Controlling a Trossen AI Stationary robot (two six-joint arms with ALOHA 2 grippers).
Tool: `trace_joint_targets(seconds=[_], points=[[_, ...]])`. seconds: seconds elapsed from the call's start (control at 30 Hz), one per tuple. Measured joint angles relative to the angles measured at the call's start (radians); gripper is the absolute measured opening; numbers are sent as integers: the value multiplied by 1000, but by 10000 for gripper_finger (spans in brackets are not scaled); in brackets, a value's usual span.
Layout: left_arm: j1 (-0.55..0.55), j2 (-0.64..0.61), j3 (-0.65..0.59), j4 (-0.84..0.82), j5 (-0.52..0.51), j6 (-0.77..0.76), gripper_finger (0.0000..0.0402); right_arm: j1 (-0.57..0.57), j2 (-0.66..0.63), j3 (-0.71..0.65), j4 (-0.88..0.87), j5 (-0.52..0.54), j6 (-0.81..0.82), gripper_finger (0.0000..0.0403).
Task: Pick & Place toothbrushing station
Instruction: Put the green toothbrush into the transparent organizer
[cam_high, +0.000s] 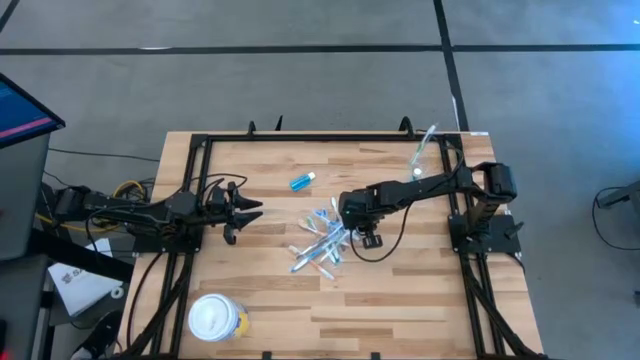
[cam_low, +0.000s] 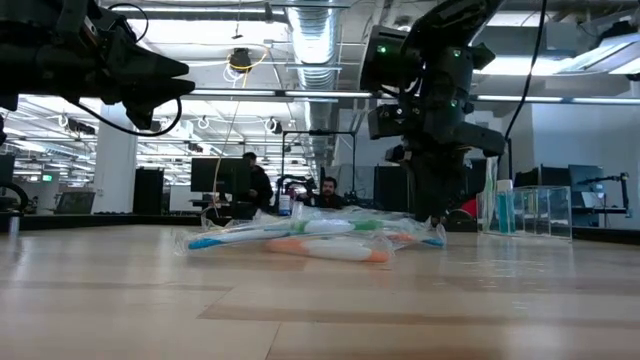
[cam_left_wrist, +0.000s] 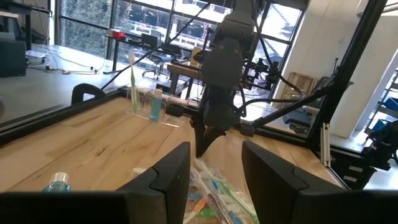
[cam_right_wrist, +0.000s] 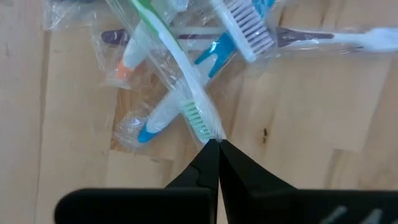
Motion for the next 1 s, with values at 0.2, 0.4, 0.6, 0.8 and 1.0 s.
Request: trace_joint_targets(seconds=[0.2,0.4,0.6,0.8,1.0], points=[[0,0,0,0,0,0,140,18,0,46,-73,68,0,0],[0,0,0,1,0,0,140,43,0,80,-139,163,8,0],[0,0,0,1,0,0,140,45,0,101,-219,209,31,0],[0,0,0,0,0,0,140,45,-10,111,-283,272,51,0],[0,0,0,0,0,0,140,49,-71,111,-314,324,79,0]])
